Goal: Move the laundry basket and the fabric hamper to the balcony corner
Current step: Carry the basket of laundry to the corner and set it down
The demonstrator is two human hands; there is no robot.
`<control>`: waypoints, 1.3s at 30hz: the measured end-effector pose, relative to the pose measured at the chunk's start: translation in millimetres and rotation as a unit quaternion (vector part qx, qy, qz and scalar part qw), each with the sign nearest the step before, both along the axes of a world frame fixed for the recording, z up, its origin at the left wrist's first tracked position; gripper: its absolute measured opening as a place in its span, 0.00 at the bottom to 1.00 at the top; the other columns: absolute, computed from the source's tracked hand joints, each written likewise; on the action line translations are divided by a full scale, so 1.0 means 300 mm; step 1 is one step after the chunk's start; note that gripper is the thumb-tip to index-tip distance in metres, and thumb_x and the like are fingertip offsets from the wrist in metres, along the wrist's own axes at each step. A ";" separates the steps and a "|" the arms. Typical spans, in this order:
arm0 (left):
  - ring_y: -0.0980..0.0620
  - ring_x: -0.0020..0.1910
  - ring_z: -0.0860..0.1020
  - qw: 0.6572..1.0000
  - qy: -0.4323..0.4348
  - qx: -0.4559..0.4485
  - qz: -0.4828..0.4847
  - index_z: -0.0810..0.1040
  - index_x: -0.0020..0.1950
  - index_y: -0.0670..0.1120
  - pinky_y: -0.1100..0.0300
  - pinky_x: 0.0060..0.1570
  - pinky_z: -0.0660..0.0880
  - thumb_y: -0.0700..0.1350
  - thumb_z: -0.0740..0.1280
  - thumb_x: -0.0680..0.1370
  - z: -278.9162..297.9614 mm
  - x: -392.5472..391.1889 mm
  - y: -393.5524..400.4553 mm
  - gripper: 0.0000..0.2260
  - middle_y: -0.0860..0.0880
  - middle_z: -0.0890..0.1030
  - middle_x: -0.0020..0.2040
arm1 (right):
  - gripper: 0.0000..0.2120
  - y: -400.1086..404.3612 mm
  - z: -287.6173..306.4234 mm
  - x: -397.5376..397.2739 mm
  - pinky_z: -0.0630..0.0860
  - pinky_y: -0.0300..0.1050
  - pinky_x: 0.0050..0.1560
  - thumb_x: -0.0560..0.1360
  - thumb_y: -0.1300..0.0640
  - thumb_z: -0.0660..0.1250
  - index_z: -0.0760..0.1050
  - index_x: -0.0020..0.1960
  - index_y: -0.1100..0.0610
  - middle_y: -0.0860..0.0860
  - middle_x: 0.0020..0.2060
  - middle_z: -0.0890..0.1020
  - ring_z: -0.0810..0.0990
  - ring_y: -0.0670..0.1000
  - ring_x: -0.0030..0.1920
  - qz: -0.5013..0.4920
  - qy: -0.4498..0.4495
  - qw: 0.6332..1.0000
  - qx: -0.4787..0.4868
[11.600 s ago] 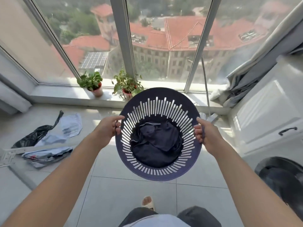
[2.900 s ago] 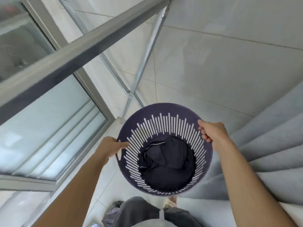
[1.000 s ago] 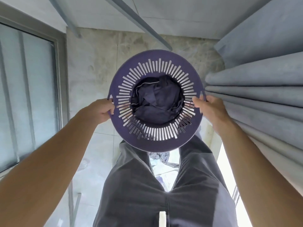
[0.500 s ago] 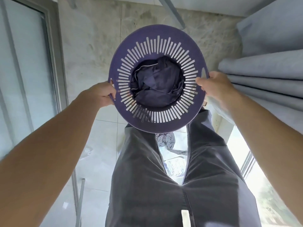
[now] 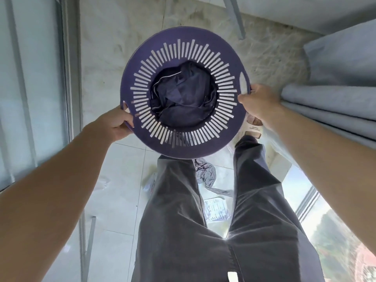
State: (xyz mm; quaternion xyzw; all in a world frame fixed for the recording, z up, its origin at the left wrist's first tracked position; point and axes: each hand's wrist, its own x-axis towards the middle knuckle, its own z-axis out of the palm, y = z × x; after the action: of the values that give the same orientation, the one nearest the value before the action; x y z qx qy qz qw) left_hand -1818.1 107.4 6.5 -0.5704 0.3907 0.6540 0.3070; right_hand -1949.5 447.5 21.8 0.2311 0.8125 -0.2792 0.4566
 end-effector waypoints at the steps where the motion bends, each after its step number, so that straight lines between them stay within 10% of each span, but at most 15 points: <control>1: 0.43 0.55 0.83 1.000 0.000 0.000 0.009 0.82 0.57 0.52 0.43 0.58 0.76 0.20 0.53 0.68 -0.006 0.009 -0.020 0.34 0.43 0.82 0.60 | 0.17 -0.023 0.001 -0.004 0.81 0.49 0.49 0.69 0.54 0.64 0.80 0.57 0.53 0.52 0.49 0.84 0.83 0.57 0.50 0.011 -0.008 1.000 -0.002; 6: 0.43 0.57 0.83 0.994 -0.014 -0.016 0.103 0.82 0.55 0.48 0.42 0.60 0.75 0.20 0.51 0.68 -0.013 0.062 -0.121 0.32 0.44 0.83 0.58 | 0.06 -0.158 -0.048 0.012 0.81 0.50 0.52 0.75 0.55 0.68 0.73 0.42 0.46 0.49 0.48 0.83 0.83 0.53 0.50 -0.001 -0.081 0.995 -0.050; 12: 0.36 0.65 0.76 0.966 -0.016 -0.033 0.256 0.78 0.56 0.38 0.35 0.62 0.71 0.21 0.50 0.64 -0.008 0.078 -0.147 0.28 0.37 0.78 0.65 | 0.27 -0.333 -0.052 0.054 0.79 0.47 0.51 0.80 0.54 0.67 0.64 0.77 0.47 0.50 0.65 0.78 0.83 0.51 0.54 0.025 -0.183 0.974 -0.130; 19: 0.30 0.53 0.80 0.946 0.006 -0.076 0.315 0.79 0.52 0.33 0.31 0.55 0.74 0.21 0.55 0.65 -0.060 0.002 -0.160 0.22 0.33 0.83 0.53 | 0.30 -0.554 -0.052 0.050 0.79 0.50 0.55 0.79 0.54 0.67 0.60 0.78 0.45 0.47 0.48 0.82 0.82 0.50 0.53 0.031 -0.198 0.961 -0.192; 33: 0.30 0.61 0.72 0.932 0.029 -0.100 0.347 0.73 0.45 0.36 0.33 0.54 0.75 0.23 0.59 0.73 -0.115 -0.150 -0.264 0.10 0.36 0.75 0.53 | 0.31 -0.633 -0.057 0.007 0.79 0.48 0.53 0.78 0.52 0.68 0.62 0.78 0.46 0.54 0.58 0.82 0.82 0.51 0.53 0.090 -0.176 0.960 -0.199; 39: 0.35 0.57 0.79 0.929 -0.017 -0.119 0.351 0.72 0.65 0.31 0.45 0.50 0.81 0.32 0.65 0.75 -0.161 -0.150 -0.264 0.18 0.34 0.78 0.61 | 0.29 -0.636 -0.079 0.010 0.78 0.45 0.49 0.78 0.50 0.68 0.64 0.76 0.47 0.52 0.61 0.80 0.81 0.54 0.56 0.112 -0.169 0.960 -0.191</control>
State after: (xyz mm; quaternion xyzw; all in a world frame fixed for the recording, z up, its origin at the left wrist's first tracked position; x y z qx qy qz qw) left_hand -1863.3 28.1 -41.7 -0.7144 0.2357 0.6588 -0.0059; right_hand -1946.6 256.7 -1.9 0.0908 0.6757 -0.3331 0.6513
